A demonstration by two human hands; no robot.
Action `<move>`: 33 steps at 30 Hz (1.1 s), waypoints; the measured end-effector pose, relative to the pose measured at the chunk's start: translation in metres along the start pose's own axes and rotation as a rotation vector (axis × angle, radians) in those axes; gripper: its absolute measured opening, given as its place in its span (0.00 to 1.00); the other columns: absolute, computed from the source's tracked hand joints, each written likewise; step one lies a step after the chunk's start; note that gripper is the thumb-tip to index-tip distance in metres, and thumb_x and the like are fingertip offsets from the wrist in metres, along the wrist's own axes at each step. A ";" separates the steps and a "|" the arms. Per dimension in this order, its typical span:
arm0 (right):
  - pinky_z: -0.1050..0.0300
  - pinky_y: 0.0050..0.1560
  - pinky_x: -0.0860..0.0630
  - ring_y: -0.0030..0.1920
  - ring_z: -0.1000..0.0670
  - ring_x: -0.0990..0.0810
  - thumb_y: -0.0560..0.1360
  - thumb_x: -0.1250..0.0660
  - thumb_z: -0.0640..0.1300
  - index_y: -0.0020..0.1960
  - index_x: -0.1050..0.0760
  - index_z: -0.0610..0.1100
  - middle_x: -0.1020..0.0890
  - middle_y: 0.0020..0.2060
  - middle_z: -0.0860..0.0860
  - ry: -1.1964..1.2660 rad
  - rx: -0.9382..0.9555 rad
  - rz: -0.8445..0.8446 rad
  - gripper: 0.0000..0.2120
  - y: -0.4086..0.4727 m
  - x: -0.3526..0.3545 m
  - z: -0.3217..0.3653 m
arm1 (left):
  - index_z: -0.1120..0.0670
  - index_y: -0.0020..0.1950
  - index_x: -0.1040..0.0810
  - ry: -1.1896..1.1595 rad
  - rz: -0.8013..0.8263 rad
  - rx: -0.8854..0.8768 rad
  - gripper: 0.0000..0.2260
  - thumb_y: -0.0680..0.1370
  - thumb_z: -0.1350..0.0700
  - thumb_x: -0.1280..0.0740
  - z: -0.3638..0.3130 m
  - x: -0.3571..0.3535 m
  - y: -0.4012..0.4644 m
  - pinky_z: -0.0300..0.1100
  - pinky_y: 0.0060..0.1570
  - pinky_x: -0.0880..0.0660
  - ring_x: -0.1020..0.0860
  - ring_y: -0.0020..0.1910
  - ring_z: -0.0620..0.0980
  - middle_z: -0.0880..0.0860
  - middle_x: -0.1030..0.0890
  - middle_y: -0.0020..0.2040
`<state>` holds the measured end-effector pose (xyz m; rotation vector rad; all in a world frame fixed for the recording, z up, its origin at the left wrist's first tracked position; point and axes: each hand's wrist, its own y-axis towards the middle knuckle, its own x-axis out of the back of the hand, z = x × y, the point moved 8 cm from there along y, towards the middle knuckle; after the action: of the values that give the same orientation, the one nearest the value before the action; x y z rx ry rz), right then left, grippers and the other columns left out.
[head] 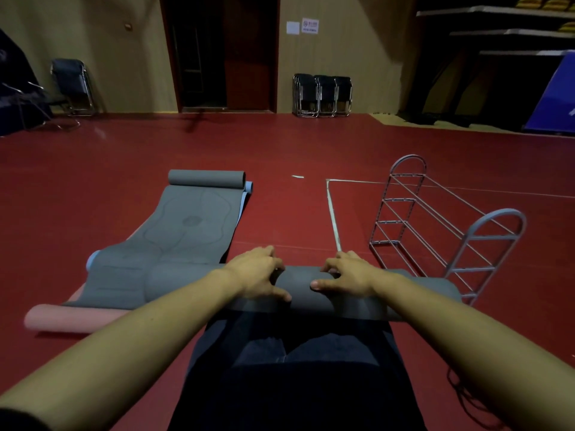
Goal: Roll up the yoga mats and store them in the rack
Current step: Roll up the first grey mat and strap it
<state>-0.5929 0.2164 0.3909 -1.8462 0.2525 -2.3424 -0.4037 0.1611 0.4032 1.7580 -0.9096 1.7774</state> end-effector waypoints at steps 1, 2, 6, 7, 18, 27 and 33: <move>0.45 0.68 0.30 0.65 0.45 0.30 0.72 0.38 0.76 0.72 0.26 0.51 0.26 0.61 0.48 -0.015 -0.003 -0.002 0.39 0.000 0.000 0.000 | 0.50 0.72 0.26 -0.019 0.004 0.009 0.39 0.70 0.25 0.32 -0.001 0.001 0.000 0.52 0.60 0.25 0.27 0.60 0.53 0.49 0.30 0.57; 0.45 0.67 0.30 0.65 0.45 0.29 0.73 0.39 0.76 0.72 0.26 0.51 0.25 0.62 0.48 -0.035 0.002 -0.007 0.39 0.000 0.000 0.002 | 0.49 0.73 0.26 -0.022 -0.006 0.011 0.39 0.70 0.26 0.31 -0.001 0.002 0.000 0.52 0.59 0.24 0.26 0.60 0.54 0.49 0.28 0.57; 0.45 0.61 0.30 0.62 0.44 0.23 0.78 0.42 0.72 0.68 0.31 0.52 0.19 0.60 0.48 -0.114 0.030 -0.059 0.29 0.001 0.007 0.011 | 0.47 0.66 0.29 -0.037 -0.077 0.033 0.32 0.71 0.28 0.30 0.001 0.007 0.000 0.54 0.55 0.22 0.22 0.57 0.56 0.49 0.22 0.61; 0.45 0.60 0.31 0.60 0.43 0.21 0.79 0.43 0.71 0.66 0.33 0.51 0.18 0.59 0.47 -0.129 0.033 -0.062 0.27 0.001 0.008 0.013 | 0.47 0.62 0.29 -0.043 -0.085 0.039 0.29 0.72 0.29 0.30 0.002 0.007 0.000 0.54 0.53 0.22 0.21 0.55 0.56 0.49 0.21 0.59; 0.49 0.57 0.29 0.61 0.40 0.25 0.79 0.41 0.70 0.62 0.21 0.44 0.24 0.58 0.43 -0.392 0.052 -0.084 0.31 0.003 0.026 0.042 | 0.51 0.66 0.28 0.138 -0.130 -0.012 0.34 0.71 0.28 0.31 0.000 0.004 0.001 0.52 0.58 0.29 0.30 0.61 0.54 0.51 0.29 0.61; 0.49 0.53 0.27 0.58 0.39 0.21 0.70 0.27 0.69 0.65 0.30 0.44 0.20 0.59 0.44 -0.350 0.082 -0.108 0.37 0.008 0.032 0.040 | 0.50 0.65 0.28 0.103 -0.110 0.026 0.31 0.72 0.30 0.30 -0.003 0.014 0.001 0.53 0.54 0.23 0.25 0.60 0.55 0.50 0.26 0.59; 0.46 0.53 0.25 0.58 0.37 0.20 0.75 0.31 0.66 0.64 0.30 0.44 0.19 0.60 0.41 -0.392 0.033 -0.121 0.30 0.010 0.037 0.041 | 0.49 0.54 0.30 0.046 -0.129 0.104 0.23 0.74 0.33 0.30 0.002 0.021 0.002 0.52 0.50 0.24 0.22 0.54 0.57 0.50 0.24 0.55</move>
<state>-0.5611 0.1969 0.4333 -2.3046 0.0560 -1.9776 -0.4046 0.1558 0.4235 1.7887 -0.6809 1.8023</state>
